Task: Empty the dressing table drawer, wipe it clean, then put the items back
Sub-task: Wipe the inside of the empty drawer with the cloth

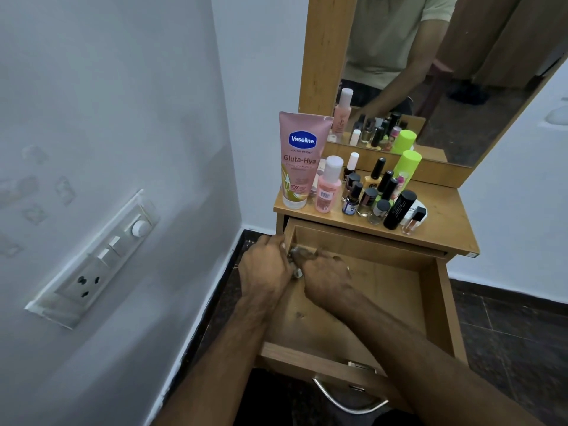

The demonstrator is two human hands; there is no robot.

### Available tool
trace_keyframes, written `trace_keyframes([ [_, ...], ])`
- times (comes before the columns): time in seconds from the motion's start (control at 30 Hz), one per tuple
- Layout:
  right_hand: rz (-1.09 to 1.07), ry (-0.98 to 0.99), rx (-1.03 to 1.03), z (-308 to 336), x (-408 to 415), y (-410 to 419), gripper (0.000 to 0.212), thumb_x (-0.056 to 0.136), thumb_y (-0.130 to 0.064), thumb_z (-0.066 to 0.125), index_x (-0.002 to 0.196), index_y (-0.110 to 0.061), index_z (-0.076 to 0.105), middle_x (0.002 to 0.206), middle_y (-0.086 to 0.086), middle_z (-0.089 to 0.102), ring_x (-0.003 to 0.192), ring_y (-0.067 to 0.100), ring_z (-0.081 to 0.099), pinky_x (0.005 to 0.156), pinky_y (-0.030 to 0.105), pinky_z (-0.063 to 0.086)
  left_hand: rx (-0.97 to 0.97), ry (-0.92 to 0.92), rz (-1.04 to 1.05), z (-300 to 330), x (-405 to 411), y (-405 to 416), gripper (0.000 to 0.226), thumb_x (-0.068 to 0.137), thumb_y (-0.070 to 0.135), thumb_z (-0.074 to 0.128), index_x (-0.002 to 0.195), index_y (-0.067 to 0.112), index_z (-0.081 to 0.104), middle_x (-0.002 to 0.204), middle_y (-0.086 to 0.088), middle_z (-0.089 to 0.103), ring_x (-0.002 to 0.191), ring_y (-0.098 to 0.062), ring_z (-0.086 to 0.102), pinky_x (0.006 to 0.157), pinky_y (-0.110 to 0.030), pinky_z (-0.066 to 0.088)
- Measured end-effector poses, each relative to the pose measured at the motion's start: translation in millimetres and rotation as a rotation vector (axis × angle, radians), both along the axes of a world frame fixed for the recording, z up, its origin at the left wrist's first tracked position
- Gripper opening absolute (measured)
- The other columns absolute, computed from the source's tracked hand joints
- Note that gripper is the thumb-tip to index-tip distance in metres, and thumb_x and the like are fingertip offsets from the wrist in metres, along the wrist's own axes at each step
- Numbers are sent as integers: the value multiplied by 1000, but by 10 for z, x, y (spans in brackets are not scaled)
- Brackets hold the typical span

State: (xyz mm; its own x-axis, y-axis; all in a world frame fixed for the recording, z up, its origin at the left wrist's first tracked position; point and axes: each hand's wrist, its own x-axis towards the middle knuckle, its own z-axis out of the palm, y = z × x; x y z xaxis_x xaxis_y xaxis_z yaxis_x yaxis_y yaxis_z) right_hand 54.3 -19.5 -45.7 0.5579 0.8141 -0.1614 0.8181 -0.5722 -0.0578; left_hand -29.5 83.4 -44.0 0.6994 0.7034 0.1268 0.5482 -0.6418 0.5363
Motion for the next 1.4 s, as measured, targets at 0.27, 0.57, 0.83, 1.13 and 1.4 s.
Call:
trace_keyframes([
  [0.27, -71, 96, -6, 3, -95, -74, 62, 92, -17, 56, 149, -31, 37, 141, 4, 55, 120, 26, 51, 88, 44, 52, 22, -9, 18, 16, -1, -36, 29, 99, 31, 55, 123, 20, 67, 106, -5, 68, 91, -26, 65, 80, -39, 55],
  [0.57, 64, 134, -73, 127, -452, -398, 45, 99, -16, 45, 142, -24, 51, 127, 10, 59, 124, 25, 51, 93, 41, 50, -8, 40, -8, 245, -201, -3, 29, 98, 23, 51, 120, 24, 70, 111, -4, 70, 97, -26, 64, 84, -38, 54],
  [0.83, 70, 617, 66, 409, -447, -515, 44, 91, -8, 60, 129, -27, 72, 132, -4, 69, 118, 16, 64, 99, 35, 51, -17, 199, 165, 261, -905, -89, 39, 97, 25, 53, 136, 29, 59, 129, 1, 66, 120, -23, 55, 105, -46, 38],
  [1.13, 145, 448, 276, 551, -900, -436, 40, 97, -20, 62, 133, -35, 67, 123, -6, 61, 105, 16, 56, 89, 37, 48, -113, 45, 306, 272, -958, -154, 47, 89, 18, 61, 135, 29, 59, 123, 0, 68, 117, -25, 54, 98, -43, 34],
  [1.4, 11, 349, 343, 458, -804, -218, 36, 100, -21, 61, 133, -34, 67, 118, -1, 54, 98, 18, 53, 77, 32, 48, -174, -27, 343, 237, -988, -160, 51, 91, 10, 58, 139, 27, 56, 125, -1, 68, 120, -25, 54, 101, -44, 33],
])
